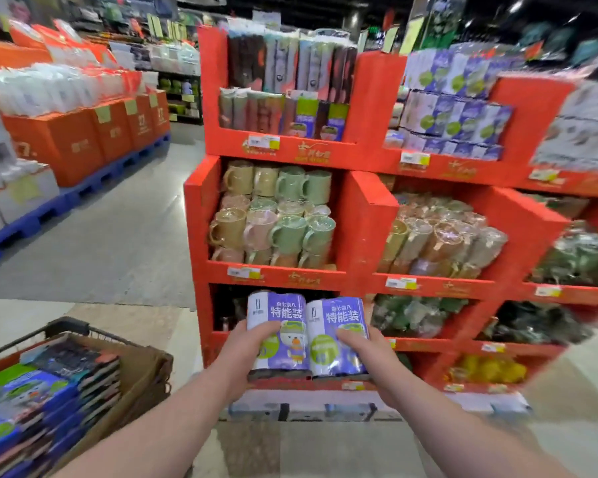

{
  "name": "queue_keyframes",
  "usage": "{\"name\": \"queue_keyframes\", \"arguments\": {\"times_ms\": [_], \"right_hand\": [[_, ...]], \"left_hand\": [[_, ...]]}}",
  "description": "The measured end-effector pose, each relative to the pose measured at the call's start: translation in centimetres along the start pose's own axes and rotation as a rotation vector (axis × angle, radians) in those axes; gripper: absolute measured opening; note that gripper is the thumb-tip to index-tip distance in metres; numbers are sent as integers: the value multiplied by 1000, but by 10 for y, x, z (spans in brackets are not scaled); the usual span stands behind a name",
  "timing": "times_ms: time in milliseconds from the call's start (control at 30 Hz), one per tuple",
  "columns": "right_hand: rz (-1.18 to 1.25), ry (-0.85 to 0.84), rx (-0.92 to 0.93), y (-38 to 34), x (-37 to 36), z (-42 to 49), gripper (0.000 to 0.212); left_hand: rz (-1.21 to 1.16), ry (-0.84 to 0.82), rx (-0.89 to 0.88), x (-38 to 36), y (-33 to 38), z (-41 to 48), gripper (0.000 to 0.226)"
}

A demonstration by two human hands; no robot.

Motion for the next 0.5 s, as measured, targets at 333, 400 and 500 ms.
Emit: {"name": "queue_keyframes", "arguments": {"times_ms": [333, 400, 500], "right_hand": [[94, 250, -4, 48, 247, 4, 65], [139, 297, -6, 51, 281, 0, 44], [158, 333, 9, 57, 319, 6, 63]], "left_hand": [[68, -209, 1, -245, -67, 34, 27], [77, -239, 18, -281, -78, 35, 13], [82, -273, 22, -322, -87, 39, 19]]}}
Point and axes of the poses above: each hand's wrist, its own z-axis towards the middle knuckle, its own x-axis out of the back of the hand, y = z × x, the point moved 9 cm from there along z, towards the middle knuckle, and after that the axes turned 12 degrees about -z, right-handed, at the moved point
